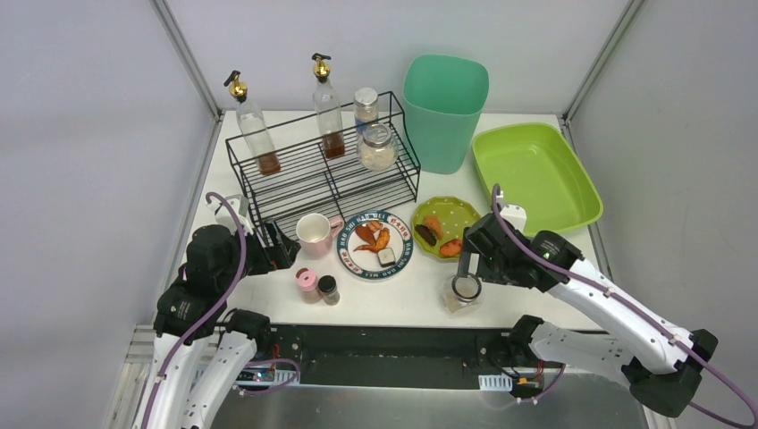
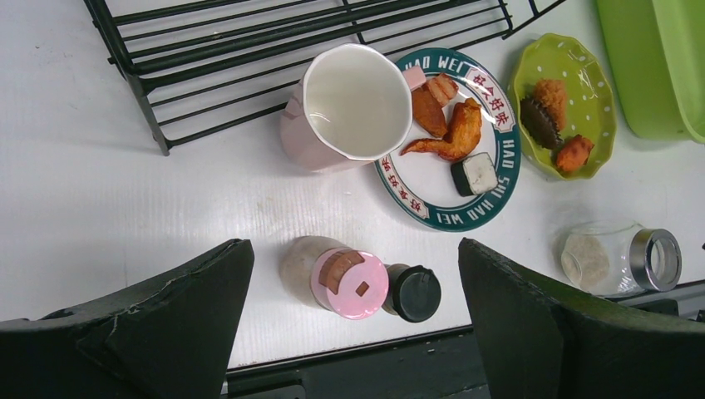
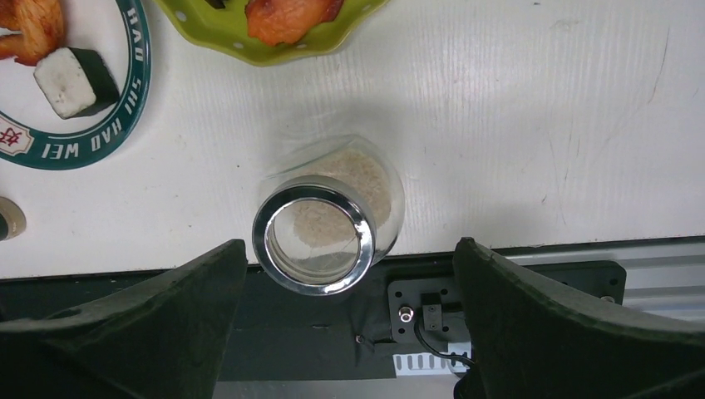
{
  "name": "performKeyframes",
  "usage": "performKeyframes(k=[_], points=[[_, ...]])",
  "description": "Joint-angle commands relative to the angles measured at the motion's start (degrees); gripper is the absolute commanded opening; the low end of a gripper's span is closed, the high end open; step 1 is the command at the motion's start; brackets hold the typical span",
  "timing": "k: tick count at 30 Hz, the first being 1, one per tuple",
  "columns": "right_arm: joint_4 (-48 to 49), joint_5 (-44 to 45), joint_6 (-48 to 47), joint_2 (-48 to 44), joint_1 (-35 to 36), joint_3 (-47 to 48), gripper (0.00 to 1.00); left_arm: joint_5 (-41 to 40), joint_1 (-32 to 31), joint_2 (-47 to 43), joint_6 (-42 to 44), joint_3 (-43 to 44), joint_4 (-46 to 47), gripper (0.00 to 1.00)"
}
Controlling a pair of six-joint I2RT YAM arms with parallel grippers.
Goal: Clear the kitchen counter
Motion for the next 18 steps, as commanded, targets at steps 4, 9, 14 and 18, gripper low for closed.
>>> performKeyframes(k=[4,9,14,18], points=[[1.2,-1.1,5.0,1.5,4.1,-2.6,0.99,1.9,0.6,-0.7,0.8,-0.3,2.1,0.99],[2.8,-0.1,7.3,3.1,7.9,-3.6,0.99,1.9,0.7,-0.6,0.8,-0.4,2.1,0.99],[3.1,1.1,8.9,4.8,10.1,-4.1,0.99,2.6,0.7,-0.5,0.9,-0.5,2.2,0.99],[3.7,1.4,9.7,6.1,11.1,-5.4,0.99,2.7,0.7,-0.4,1.0,-0.4,2.3,0.99]])
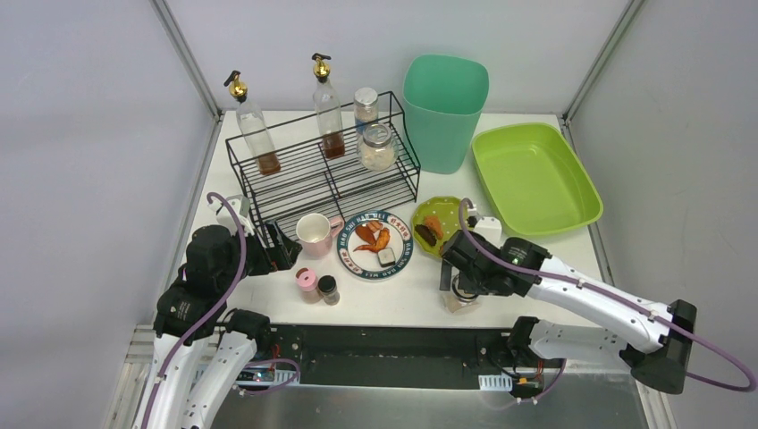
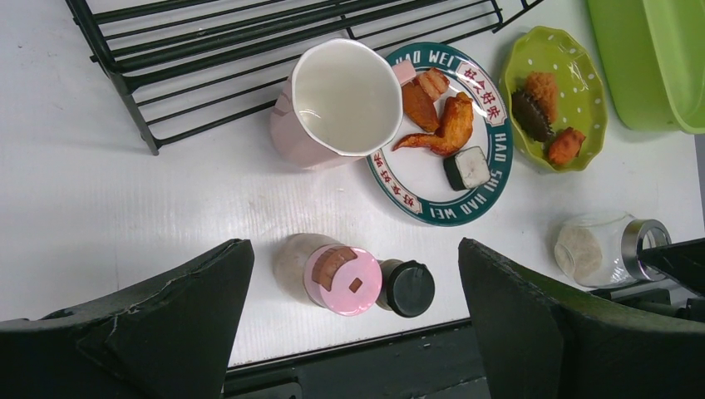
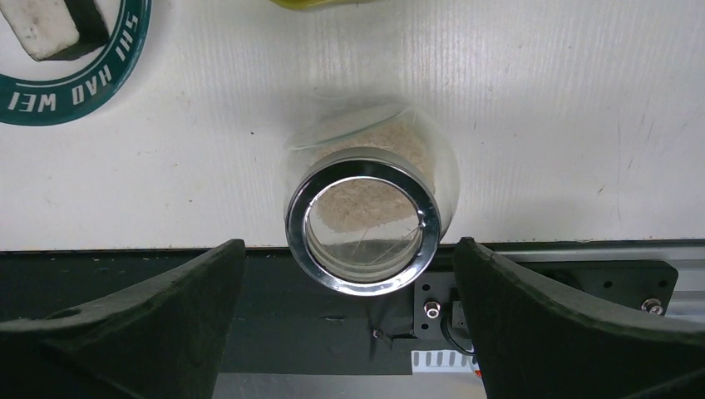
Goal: Clear the kitchen counter
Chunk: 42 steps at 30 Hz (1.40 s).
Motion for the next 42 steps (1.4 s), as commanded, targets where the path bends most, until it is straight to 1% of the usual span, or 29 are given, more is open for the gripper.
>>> performKeyframes(k=[1,4,9,13,18,21,23,26,27,29,33,37,42], points=[[0.0,2.1,2.7,1.3,1.0,-1.5,0.99,1.4,0.7,-0.2,0.9,-0.4,2.3,0.99],[0.5,3.6,3.2,1.4,1.0,-2.2,0.99,1.4,0.6,-0.3,0.9,-0.6,2.3,0.99],[2.1,2.9,2.2,3.8,1.0,-2.3,0.99,1.4,0.7,-0.4,0.9,-0.5,2.3,1.0],[4.2,1.7,1.6,5.0,1.0,-2.8,0.95,1.4,0.6,-0.5,0.9,-0.5,2.3,1.0],[5.1,1.2,1.0,5.9,1.0,-2.5,0.8,1.3,0.7,-0.4,0.8,-0.5,2.3,1.0],[4.6,1.2,0.6,6.7,1.0,-1.6,0.69,1.2,0.7,-0.2,0.8,-0.5,2.3,1.0],[4.1,1.6,0.4,7.2,1.0,-0.8,0.6,1.2,0.7,-0.2,0.8,-0.6,2.3,1.0],[2.3,3.2,0.2,7.5,1.0,1.1,0.43,1.4,0.7,-0.3,0.8,-0.5,2.3,1.0],[1.7,3.9,0.1,7.5,1.0,2.2,0.36,1.3,0.6,-0.2,0.8,-0.5,2.3,1.0],[0.2,4.9,-0.5,7.5,1.2,4.9,0.29,1.3,0.6,-0.2,0.8,-0.5,2.3,1.0],[-3.5,7.0,-3.0,8.7,1.5,12.8,0.27,1.2,0.6,0.0,0.8,-0.5,2.3,1.0],[-6.0,7.8,-6.9,11.9,1.5,22.3,0.26,1.0,0.7,0.1,0.8,-0.5,2.3,1.0],[-6.4,7.7,-14.1,19.7,1.5,35.3,0.24,0.7,0.7,-0.1,0.7,-0.6,2.3,1.0]])
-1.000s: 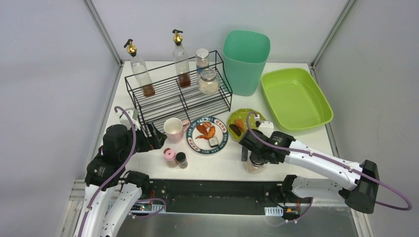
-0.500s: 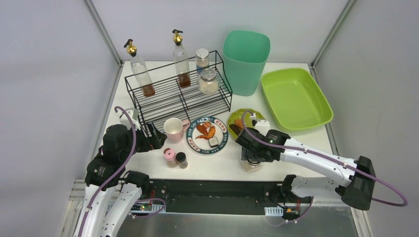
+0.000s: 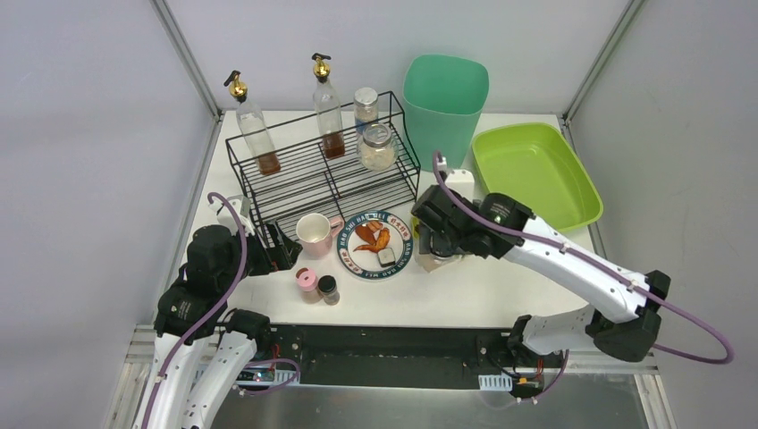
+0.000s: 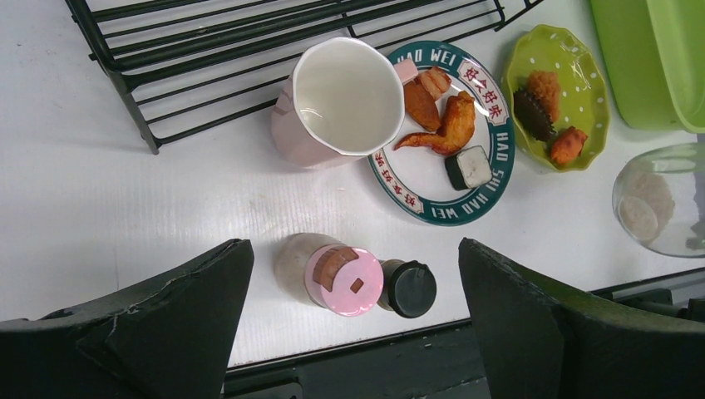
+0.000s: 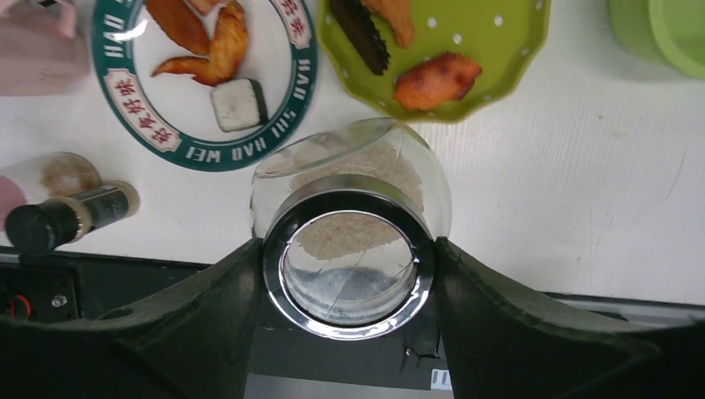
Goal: Clear the kitchen counter
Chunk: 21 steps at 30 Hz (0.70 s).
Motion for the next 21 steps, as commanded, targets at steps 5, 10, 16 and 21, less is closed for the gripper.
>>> performKeyframes(k=[5,10,16,21], points=[[-1.9,1.4,-14.1,15.9,-0.2,26.0,0.2,0.5,0.6,0.2,0.6,-0.1,2.1,1.0],[-3.0,-1.4,-18.9,28.0,-2.4,44.1,0.15,-0.1,0.7,-0.2,0.5,-0.2,2.2,1.0],[-2.1,-2.3,-21.6,39.6,-4.2,61.4,0.12,-0.2,0.6,-0.2,0.5,-0.4,2.2,1.0],[4.5,-3.6,-21.5,42.2,-6.0,63.1,0.1,-0.3,0.7,-0.1,0.5,-0.3,2.2,1.0]])
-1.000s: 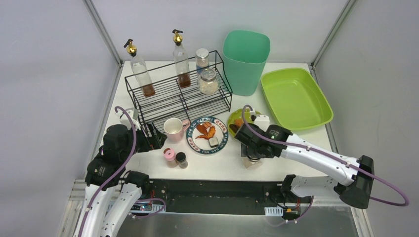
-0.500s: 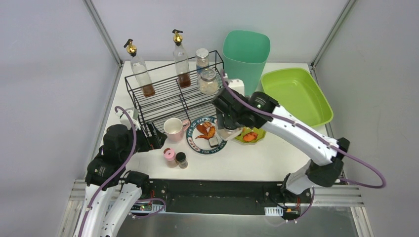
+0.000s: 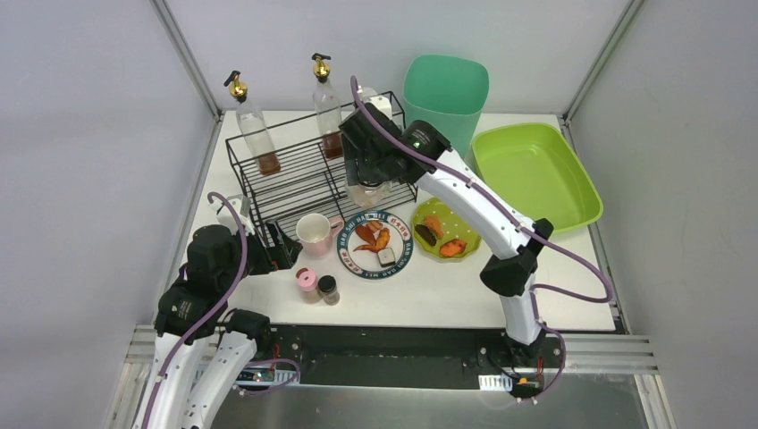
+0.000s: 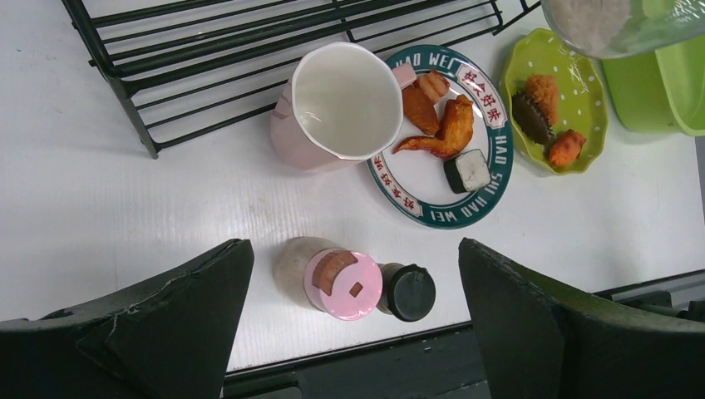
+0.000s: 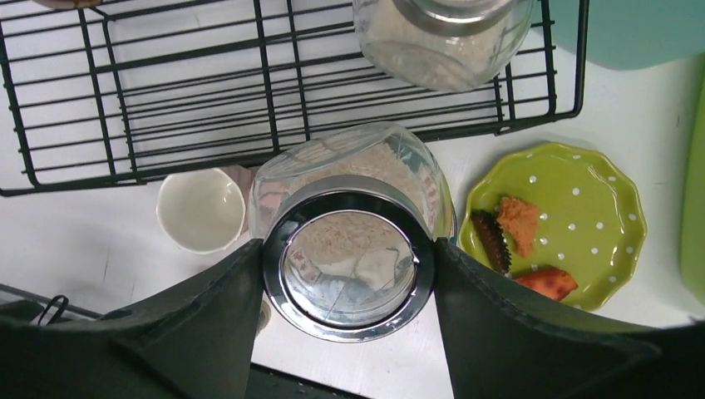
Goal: Clear the kitchen counter
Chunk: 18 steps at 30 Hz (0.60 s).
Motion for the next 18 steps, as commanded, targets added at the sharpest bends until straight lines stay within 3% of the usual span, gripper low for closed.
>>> performKeyframes(k=[1,6,18], points=[[7.4,-0.2,-2.2,0.1,-1.4,3.5,0.1,-0.2,0.7,0.0,0.5,-0.1,1.5,1.0],[15.1,-1.6,-2.9,1.3,-1.8,3.6,0.09,-0.1,0.7,0.0,0.6,0.0,1.5,1.0],[21.3,-2.5,-2.5,7.0,-3.2,5.9,0.08,-0.2,0.7,-0.1,0.6,0.0,1.5,1.0]])
